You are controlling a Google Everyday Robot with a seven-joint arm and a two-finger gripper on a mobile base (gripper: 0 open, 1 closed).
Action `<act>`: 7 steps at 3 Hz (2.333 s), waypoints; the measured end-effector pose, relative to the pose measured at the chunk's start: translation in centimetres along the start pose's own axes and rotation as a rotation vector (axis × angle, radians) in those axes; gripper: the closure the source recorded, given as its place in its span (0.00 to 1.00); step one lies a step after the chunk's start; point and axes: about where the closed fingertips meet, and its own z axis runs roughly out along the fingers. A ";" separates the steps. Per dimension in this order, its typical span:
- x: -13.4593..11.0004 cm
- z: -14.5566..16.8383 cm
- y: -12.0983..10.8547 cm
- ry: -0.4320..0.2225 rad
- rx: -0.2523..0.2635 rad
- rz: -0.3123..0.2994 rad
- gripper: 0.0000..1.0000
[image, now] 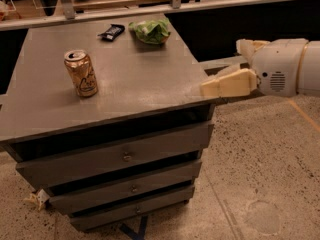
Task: Knock orange can over
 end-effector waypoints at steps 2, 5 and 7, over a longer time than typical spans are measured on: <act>-1.0 0.4 0.7 -0.021 -0.015 -0.007 0.00; 0.2 10.5 7.3 -0.120 -0.257 -0.026 0.00; 2.4 17.3 7.7 -0.162 -0.259 -0.079 0.00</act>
Offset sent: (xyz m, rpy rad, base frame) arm -0.0018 0.0297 0.0100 0.0687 -0.0107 0.0678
